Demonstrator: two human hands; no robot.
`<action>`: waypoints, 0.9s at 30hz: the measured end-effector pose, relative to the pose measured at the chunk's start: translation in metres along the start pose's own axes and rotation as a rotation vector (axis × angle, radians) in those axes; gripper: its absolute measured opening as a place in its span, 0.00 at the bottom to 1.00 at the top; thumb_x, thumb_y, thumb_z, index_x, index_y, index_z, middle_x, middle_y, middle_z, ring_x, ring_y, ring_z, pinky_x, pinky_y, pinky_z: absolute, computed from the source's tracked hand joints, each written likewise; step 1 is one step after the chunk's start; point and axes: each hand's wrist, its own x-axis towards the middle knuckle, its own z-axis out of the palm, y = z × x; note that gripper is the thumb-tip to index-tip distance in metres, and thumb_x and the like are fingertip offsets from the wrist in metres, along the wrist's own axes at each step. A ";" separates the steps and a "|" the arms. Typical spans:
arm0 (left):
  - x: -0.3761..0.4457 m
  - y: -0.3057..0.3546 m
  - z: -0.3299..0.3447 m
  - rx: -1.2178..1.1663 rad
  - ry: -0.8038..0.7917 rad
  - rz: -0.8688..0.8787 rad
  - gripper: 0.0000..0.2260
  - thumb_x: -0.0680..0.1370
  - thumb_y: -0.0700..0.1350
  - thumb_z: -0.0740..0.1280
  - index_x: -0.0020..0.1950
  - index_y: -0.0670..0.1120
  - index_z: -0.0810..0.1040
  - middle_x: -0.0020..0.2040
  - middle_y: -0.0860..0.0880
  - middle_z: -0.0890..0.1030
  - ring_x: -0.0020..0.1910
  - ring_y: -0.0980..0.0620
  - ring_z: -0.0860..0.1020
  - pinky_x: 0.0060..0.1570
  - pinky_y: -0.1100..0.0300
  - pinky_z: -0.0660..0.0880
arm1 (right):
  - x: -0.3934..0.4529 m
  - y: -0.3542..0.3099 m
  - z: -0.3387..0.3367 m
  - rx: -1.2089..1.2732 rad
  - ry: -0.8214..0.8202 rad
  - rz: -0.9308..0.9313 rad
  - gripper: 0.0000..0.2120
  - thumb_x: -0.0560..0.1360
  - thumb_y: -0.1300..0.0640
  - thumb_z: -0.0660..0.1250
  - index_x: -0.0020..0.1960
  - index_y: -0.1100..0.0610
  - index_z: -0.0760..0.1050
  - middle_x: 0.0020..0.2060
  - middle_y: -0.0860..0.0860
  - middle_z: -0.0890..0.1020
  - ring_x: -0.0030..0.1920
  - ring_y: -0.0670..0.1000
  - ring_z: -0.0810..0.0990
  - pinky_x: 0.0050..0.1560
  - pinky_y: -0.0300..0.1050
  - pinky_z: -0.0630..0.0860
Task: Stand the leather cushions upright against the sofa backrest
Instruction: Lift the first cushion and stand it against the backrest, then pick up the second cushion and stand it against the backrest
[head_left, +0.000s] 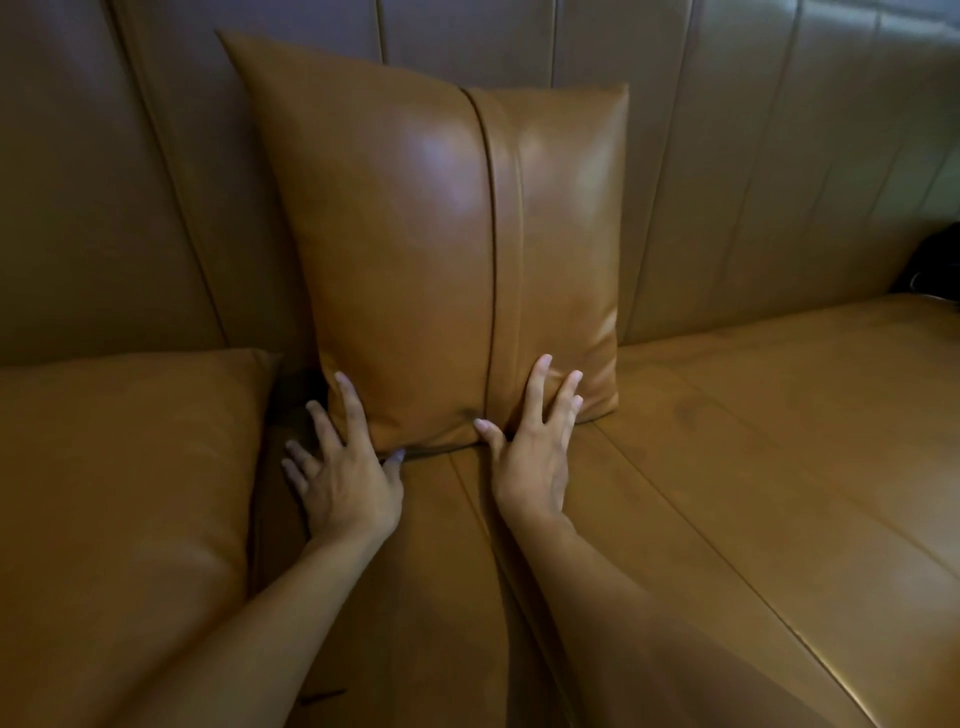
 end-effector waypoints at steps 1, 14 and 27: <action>0.000 0.000 -0.001 0.007 -0.013 -0.010 0.50 0.78 0.57 0.66 0.68 0.61 0.18 0.81 0.39 0.47 0.75 0.26 0.54 0.73 0.35 0.52 | 0.000 0.000 0.001 -0.011 -0.004 0.006 0.47 0.76 0.40 0.65 0.76 0.39 0.30 0.80 0.56 0.37 0.79 0.62 0.43 0.61 0.52 0.75; -0.003 -0.001 -0.059 -0.072 -0.352 -0.074 0.49 0.74 0.62 0.69 0.74 0.67 0.29 0.80 0.35 0.46 0.68 0.31 0.70 0.60 0.47 0.72 | -0.019 -0.008 -0.013 -0.022 -0.036 0.006 0.46 0.75 0.41 0.68 0.81 0.51 0.43 0.79 0.64 0.46 0.77 0.68 0.50 0.70 0.62 0.66; -0.034 -0.043 -0.192 -0.180 -0.130 0.325 0.36 0.77 0.64 0.63 0.78 0.68 0.43 0.82 0.53 0.40 0.74 0.41 0.65 0.54 0.56 0.70 | -0.102 -0.061 -0.042 -0.026 -0.279 -0.006 0.49 0.68 0.25 0.62 0.79 0.39 0.42 0.81 0.52 0.46 0.79 0.58 0.46 0.70 0.74 0.52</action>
